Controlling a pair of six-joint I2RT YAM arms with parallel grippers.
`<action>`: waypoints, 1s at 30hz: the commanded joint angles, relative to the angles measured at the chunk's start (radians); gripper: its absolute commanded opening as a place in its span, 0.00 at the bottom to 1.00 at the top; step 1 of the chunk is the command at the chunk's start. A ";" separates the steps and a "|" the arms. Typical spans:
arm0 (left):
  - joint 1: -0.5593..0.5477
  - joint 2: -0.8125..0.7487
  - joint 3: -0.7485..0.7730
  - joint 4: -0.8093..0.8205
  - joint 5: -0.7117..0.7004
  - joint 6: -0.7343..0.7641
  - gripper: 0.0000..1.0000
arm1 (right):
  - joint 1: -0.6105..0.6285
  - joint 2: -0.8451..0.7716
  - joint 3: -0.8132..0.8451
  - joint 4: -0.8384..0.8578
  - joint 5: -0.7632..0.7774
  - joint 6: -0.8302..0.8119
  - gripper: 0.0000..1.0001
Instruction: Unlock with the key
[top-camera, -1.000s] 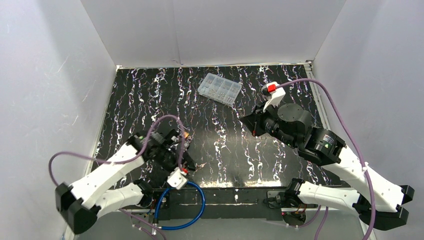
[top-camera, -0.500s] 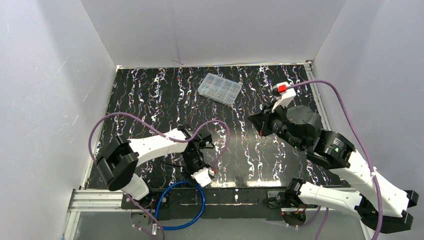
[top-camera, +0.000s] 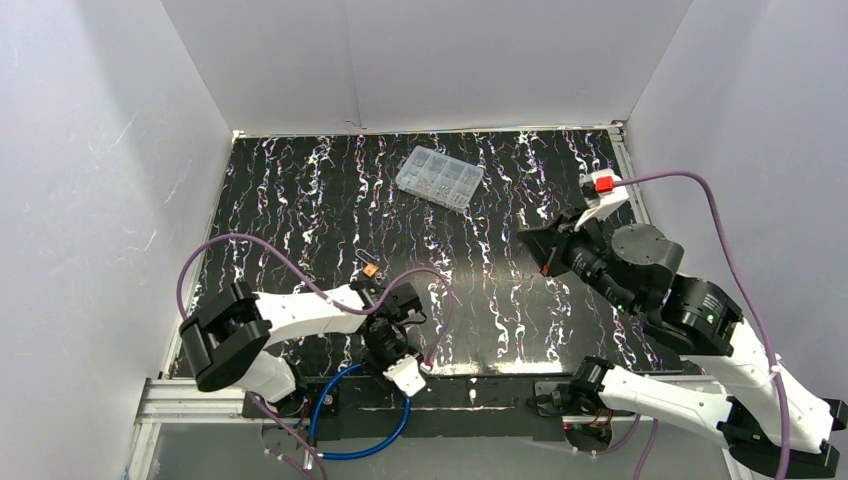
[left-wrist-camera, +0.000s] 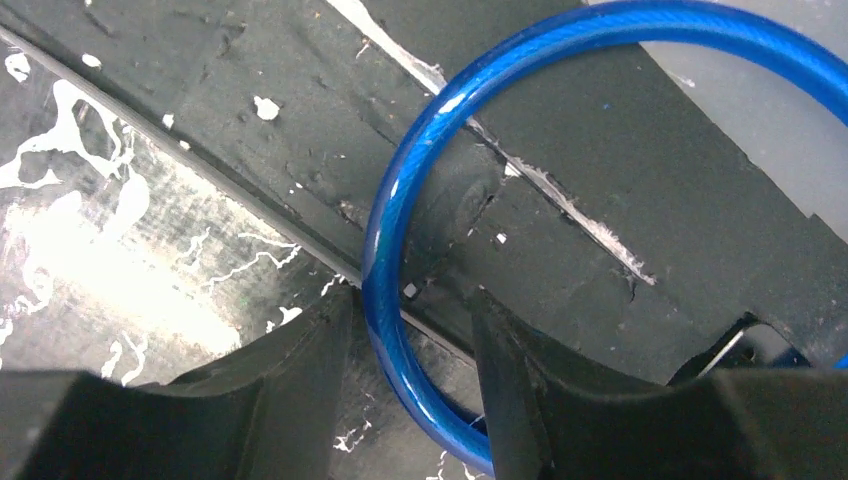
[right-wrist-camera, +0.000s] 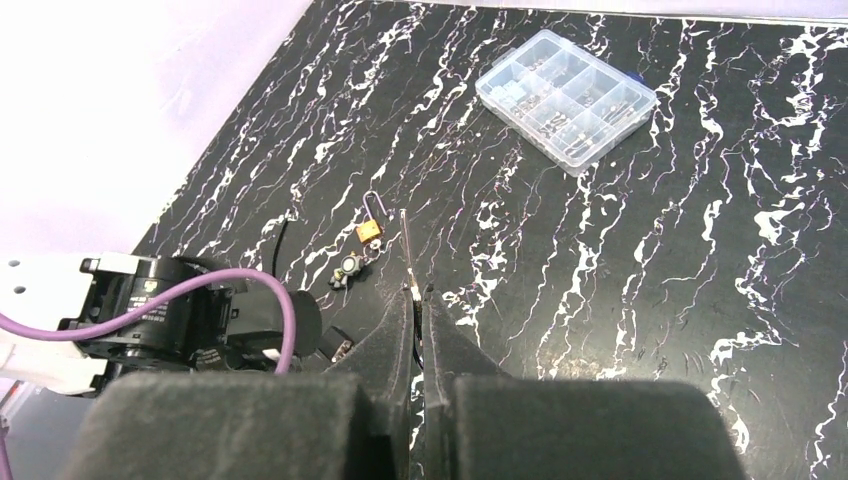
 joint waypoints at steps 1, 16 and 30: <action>-0.023 -0.066 -0.091 0.210 -0.094 -0.126 0.45 | -0.004 -0.022 0.033 0.006 0.032 -0.001 0.01; -0.027 -0.045 0.286 0.788 -0.321 -0.526 0.00 | -0.004 -0.010 0.050 0.016 0.045 0.010 0.01; 0.190 0.399 0.424 0.909 -0.304 -0.311 0.30 | -0.004 -0.042 0.070 -0.025 0.125 0.005 0.01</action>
